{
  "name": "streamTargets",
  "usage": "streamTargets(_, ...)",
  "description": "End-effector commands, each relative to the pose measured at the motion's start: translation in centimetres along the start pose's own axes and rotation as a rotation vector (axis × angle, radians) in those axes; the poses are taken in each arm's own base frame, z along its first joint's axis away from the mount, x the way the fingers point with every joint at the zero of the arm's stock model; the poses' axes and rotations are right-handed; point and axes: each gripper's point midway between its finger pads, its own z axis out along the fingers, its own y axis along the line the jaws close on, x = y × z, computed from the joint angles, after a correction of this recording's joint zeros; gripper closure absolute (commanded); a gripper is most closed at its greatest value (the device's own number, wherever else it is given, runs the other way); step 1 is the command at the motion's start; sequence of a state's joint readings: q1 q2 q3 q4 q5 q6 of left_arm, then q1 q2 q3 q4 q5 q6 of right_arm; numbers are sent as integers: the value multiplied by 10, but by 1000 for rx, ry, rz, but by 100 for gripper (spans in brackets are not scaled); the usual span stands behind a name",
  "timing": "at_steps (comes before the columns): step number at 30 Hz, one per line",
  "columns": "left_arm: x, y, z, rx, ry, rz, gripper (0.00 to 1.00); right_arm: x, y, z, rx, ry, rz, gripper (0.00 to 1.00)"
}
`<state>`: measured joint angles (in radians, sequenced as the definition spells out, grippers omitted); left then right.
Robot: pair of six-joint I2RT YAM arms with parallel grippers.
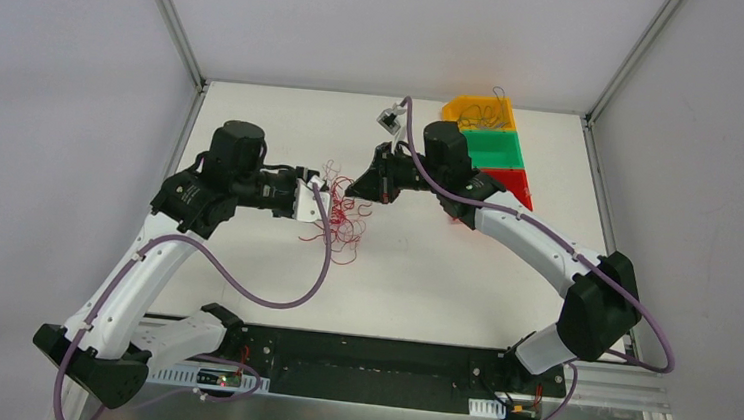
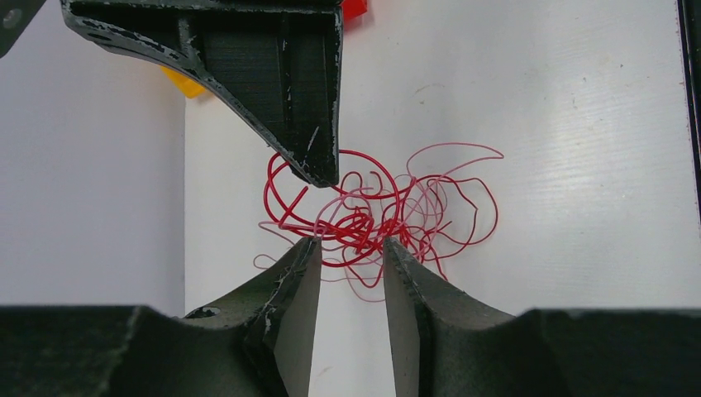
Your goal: Untangle the cables
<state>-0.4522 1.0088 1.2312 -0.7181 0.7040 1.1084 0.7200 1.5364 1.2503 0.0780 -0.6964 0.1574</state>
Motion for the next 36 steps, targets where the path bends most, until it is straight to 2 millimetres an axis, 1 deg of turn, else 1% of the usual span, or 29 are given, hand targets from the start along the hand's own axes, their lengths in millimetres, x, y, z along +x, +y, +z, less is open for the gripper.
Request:
streamTargets(1, 0, -8, 11, 61, -33, 1, 66, -18, 30, -12, -69, -50, -53, 100)
streamTargets(5, 11, -13, 19, 89, -12, 1, 70, -20, 35, -12, -85, -57, -42, 100)
streamTargets(8, 16, -17, 20, 95, -2, 1, 76, -21, 35, -14, -83, -60, -37, 100)
streamTargets(10, 16, -18, 20, 93, 0, 2, 83, -20, 35, -14, -86, -56, -30, 100)
streamTargets(13, 15, -16, 18, 83, 6, -6, 98, -20, 33, -12, -88, -56, -29, 100)
streamTargets(14, 14, -15, 17, 77, 6, -19, 100, -22, 32, -12, -86, -59, -33, 100)
streamTargets(16, 4, -10, 12, 57, -10, -60, 100, -25, 25, -10, -74, -65, -38, 100)
streamTargets(17, -3, -10, 10, 55, -29, -104, 100, -27, 19, -9, -58, -69, -41, 100)
streamTargets(19, -18, -9, 5, 53, -70, -186, 100, -30, 1, -6, -17, -75, -42, 100)
streamTargets(21, -32, -9, 1, 60, -103, -292, 100, -33, -25, -4, 30, -81, -21, 100)
streamTargets(24, -48, -5, -1, 76, -135, -470, 100, -30, -63, 5, 99, -56, 12, 100)
streamTargets(26, -57, 5, -1, 62, -141, -601, 100, -26, -79, 9, 131, -38, 17, 99)
streamTargets(27, -60, 12, -2, 46, -146, -674, 100, -25, -82, 10, 138, -33, 10, 99)
streamTargets(28, -61, 24, -3, 15, -159, -734, 100, -23, -83, 10, 138, -29, 5, 99)
streamTargets(30, -61, 48, -8, -46, -204, -882, 100, -23, -78, 6, 132, -27, -15, 98)
streamTargets(32, -54, 73, -15, -130, -230, -1041, 100, -24, -71, -3, 135, -23, -72, 96)
streamTargets(33, -51, 83, -18, -161, -237, -1080, 100, -23, -70, -9, 141, -16, -113, 93)
streamTargets(34, -49, 91, -21, -193, -236, -1095, 100, -25, -66, -15, 140, -19, -149, 86)
streamTargets(35, -47, 97, -23, -225, -230, -1102, 100, -21, -64, -22, 144, -1, -155, 75)
streamTargets(36, -46, 100, -24, -244, -226, -1109, 100, -26, -60, -29, 147, -11, -176, 64)
